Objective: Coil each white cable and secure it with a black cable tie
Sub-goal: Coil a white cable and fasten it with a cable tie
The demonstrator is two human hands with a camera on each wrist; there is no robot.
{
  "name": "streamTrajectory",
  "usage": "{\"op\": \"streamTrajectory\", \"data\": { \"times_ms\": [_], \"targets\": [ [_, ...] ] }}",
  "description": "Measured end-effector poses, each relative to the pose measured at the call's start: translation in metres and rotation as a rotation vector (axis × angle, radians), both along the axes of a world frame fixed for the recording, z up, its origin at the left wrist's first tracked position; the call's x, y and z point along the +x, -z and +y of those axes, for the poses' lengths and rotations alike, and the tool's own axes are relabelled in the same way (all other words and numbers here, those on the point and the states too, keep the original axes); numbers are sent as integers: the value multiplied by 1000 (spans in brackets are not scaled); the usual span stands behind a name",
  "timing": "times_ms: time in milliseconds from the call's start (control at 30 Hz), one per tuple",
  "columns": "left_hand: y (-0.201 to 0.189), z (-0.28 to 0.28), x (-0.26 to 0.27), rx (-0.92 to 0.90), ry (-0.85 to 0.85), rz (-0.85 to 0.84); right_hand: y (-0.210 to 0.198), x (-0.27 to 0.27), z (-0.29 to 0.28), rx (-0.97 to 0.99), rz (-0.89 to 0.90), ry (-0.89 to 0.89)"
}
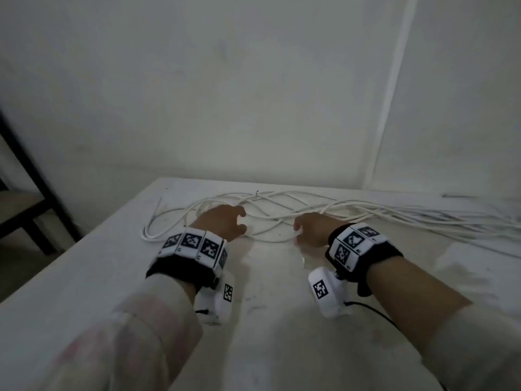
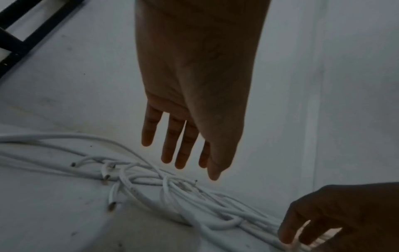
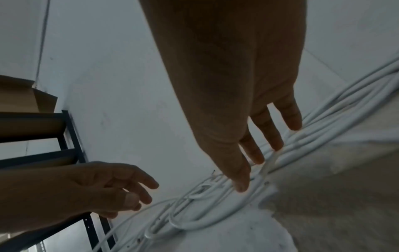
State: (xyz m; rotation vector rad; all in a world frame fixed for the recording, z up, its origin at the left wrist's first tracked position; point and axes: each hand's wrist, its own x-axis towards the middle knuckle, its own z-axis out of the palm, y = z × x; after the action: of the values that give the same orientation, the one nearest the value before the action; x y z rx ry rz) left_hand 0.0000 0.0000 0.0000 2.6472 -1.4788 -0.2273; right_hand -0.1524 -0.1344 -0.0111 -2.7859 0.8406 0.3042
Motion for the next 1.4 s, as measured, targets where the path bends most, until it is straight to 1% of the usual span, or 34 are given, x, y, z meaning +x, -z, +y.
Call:
{"op": "streamTrajectory", "data": {
  "times_ms": [100,200,233,267,333,433,500,567,667,767,867,900,967,1033,1100,1133,1200,1300,1400],
  "targets": [
    [9,-6,2,58,3,39,9,2,0,-55,68,19],
    [15,-10,1,95,29,72,16,2,1,-202,131,-50],
    [16,-11,1,134,45,65,17,2,1,-238,141,-79],
    [17,-11,1,179,58,45,17,1,-1,-243,118,-100],
    [19,-12,-2,260,50,25,11,-5,-2,-163,12,-108],
    [19,-11,-10,248,53,-6,-10,-20,-1,-57,-223,-126],
    [17,-6,-13,124,62,0,-25,-33,-1,4,-348,-101],
    [10,0,-16,-89,81,34,-39,-46,-3,29,-432,-68],
    [-8,14,-20,-390,81,74,-54,-63,-8,-10,-506,-63],
    [-30,31,-21,-546,84,77,-65,-85,-22,-81,-541,-20],
    [-47,47,-20,-683,8,131,-70,-113,-38,-35,-607,126],
    [-51,49,-22,-708,7,134,-69,-119,-38,-36,-614,137],
    [-58,48,-34,-712,68,89,-63,-123,-31,7,-644,116],
    [-66,41,-52,-712,152,28,-59,-118,-9,136,-705,51],
    [-73,34,-69,-730,205,15,-59,-107,12,295,-779,-16],
    [-76,31,-75,-752,218,19,-60,-102,19,334,-807,-42],
    [-83,29,-84,-808,221,23,-61,-93,27,323,-852,-78],
    [-93,36,-82,-865,194,21,-65,-94,24,273,-906,-70],
    [-97,51,-69,-797,145,81,-71,-107,10,182,-951,-38]
  ]
}}
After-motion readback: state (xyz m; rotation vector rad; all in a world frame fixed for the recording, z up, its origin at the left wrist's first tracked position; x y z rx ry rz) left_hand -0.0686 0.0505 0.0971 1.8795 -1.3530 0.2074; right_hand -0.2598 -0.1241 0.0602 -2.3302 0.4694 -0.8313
